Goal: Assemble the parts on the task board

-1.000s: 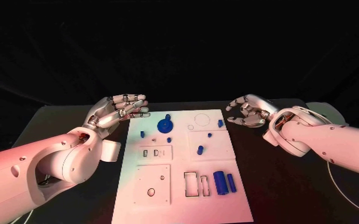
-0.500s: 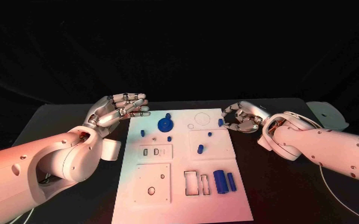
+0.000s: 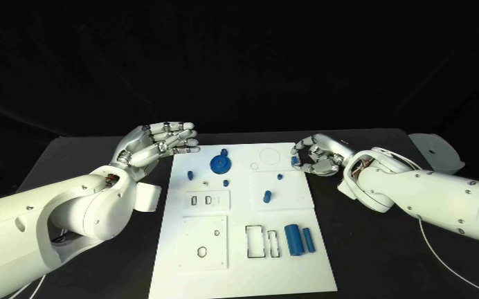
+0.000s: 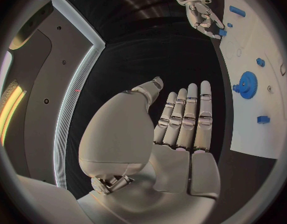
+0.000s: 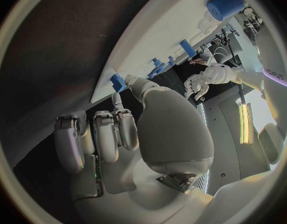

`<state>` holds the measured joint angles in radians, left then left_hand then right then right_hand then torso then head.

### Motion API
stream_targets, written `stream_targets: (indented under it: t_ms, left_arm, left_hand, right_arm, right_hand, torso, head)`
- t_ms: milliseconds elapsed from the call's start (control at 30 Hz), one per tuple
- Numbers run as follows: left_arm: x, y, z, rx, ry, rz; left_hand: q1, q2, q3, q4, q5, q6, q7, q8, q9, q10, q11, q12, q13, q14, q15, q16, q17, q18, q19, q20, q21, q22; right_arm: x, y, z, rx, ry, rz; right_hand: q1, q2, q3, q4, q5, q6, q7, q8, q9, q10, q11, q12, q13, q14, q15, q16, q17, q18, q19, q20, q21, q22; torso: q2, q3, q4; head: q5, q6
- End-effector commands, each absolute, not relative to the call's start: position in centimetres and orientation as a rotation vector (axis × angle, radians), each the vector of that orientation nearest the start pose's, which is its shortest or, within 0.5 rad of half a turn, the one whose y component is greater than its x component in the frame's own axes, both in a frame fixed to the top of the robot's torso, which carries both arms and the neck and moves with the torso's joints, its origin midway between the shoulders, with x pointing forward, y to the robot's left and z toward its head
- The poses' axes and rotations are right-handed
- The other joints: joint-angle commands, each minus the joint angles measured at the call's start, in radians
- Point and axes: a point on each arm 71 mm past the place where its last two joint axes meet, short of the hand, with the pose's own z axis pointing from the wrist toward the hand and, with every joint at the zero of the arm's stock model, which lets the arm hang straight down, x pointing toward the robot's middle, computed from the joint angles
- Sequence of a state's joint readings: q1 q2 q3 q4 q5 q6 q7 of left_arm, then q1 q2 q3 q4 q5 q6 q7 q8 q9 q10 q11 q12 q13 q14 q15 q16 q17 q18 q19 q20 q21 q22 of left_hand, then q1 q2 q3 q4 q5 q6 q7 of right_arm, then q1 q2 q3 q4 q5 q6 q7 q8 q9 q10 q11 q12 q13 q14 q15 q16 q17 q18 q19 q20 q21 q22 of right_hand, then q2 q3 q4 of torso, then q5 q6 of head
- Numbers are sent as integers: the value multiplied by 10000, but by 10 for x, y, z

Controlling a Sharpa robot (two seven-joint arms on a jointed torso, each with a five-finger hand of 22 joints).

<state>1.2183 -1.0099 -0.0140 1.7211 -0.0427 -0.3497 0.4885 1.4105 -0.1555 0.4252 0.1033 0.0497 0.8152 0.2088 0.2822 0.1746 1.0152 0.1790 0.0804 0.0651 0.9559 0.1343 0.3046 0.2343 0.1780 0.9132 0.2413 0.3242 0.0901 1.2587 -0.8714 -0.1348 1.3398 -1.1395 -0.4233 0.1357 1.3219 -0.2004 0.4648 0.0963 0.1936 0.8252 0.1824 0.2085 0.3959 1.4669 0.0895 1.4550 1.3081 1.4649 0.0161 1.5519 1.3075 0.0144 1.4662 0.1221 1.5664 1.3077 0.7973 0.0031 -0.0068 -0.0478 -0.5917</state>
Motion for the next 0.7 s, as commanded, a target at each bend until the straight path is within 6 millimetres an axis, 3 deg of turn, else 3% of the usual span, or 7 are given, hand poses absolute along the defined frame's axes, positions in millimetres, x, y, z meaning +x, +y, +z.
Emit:
stream_targets:
  t_ms: [33, 700]
  left_arm:
    - [456, 232, -136, -9863, 12930, -16311]
    - [456, 232, -136, -9884, 12918, -16278]
  left_hand:
    - [-49, 8, 54, -20, 22, 43, 222, -65, -12, 66, 11, -51, -1, 78, 14, -28, 10, 55, 85, -12, -40, -9]
    - [-67, 9, 73, -29, 22, 42, 231, -76, -17, 66, 17, -70, -2, 79, 17, -43, 18, 54, 88, -11, -45, -17]
  right_arm:
    - [514, -270, -189, 698, 15914, 7009]
    - [516, -268, -191, 701, 16123, 6834]
  right_hand:
    - [36, 128, 71, 18, 21, 109, 17, 7, 23, 54, 82, 43, 1606, 945, 88, 53, 2133, -144, 1046, 91, 44, 2631]
    - [33, 263, 239, -51, -2, 551, -74, 138, 99, 152, 9, 159, 1705, 955, 38, 66, 2180, -144, 1046, 66, 44, 2631]
  torso:
    - [-8, 0, 5]
    - [-6, 7, -9]
  head:
    - [3, -15]
    - [23, -47]
